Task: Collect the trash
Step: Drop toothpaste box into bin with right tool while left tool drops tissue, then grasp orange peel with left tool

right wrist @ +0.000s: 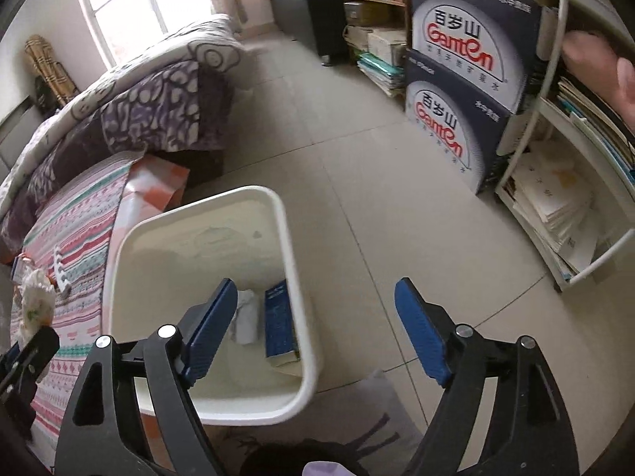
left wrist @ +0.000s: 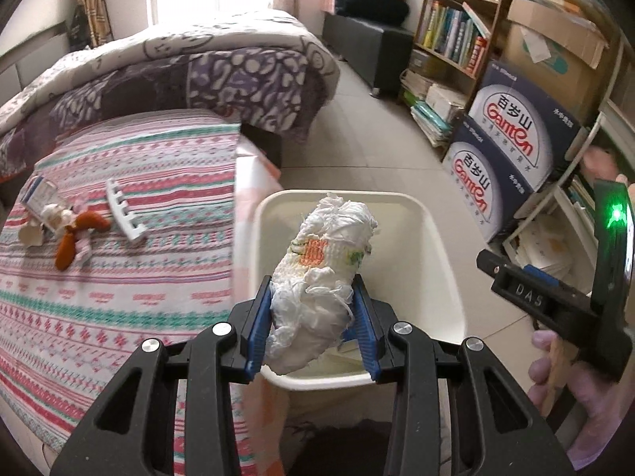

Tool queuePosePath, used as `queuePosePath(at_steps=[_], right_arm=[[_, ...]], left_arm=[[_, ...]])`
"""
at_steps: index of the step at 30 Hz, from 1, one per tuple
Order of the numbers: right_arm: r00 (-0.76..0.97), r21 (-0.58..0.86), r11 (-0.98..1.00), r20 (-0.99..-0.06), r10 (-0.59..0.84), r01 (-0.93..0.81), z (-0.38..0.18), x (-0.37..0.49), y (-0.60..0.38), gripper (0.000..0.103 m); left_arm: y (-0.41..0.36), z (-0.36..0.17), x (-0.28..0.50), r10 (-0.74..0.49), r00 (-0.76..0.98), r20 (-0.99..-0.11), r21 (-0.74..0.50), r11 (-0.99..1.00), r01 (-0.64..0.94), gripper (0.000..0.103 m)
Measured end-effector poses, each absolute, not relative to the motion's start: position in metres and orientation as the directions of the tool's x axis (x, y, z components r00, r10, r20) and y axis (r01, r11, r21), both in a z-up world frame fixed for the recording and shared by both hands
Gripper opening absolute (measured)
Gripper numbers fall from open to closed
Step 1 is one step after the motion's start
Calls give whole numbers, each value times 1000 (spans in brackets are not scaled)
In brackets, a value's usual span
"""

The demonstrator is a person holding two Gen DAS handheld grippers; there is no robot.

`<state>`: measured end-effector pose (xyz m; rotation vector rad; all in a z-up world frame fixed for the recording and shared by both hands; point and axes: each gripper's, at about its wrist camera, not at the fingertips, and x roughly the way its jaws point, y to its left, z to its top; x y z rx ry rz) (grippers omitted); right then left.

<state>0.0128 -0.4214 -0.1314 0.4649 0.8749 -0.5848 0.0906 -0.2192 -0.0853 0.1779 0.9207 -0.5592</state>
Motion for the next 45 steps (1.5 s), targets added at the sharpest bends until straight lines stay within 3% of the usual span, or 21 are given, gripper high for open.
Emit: queuePosePath(at_steps=[6,8,11,25,40,45], right_arm=[[506,134,734,-804,-312,665,-126,7,-428,83],[508,133,734,-801,-316,666,-125,6,-428,85],[512,131,735,-797,-321,665,-123,7,-426,87],[530,86,813,-796,-292,577,-121,39,-375,90],[524,-2,936,-828,-199,352,-131,125,-284,90],[537,-15,965,-828,-159,263,-131,163,-250,90]], left_arm=[[-237,-81,92,-404,465,-788,-112,836,537,42],[-239,-79,92,-408,464,-786,-118,836,536,54],[-237,-77,91,-408,479,-778,-114,840,531,64],[-179,-95,110,-247,561,-790,10,910,414,78],[-15,-142,218,-11,540,-842,39,996,82,79],[20,-151,253,-5,533,-846,64,992,111,70]])
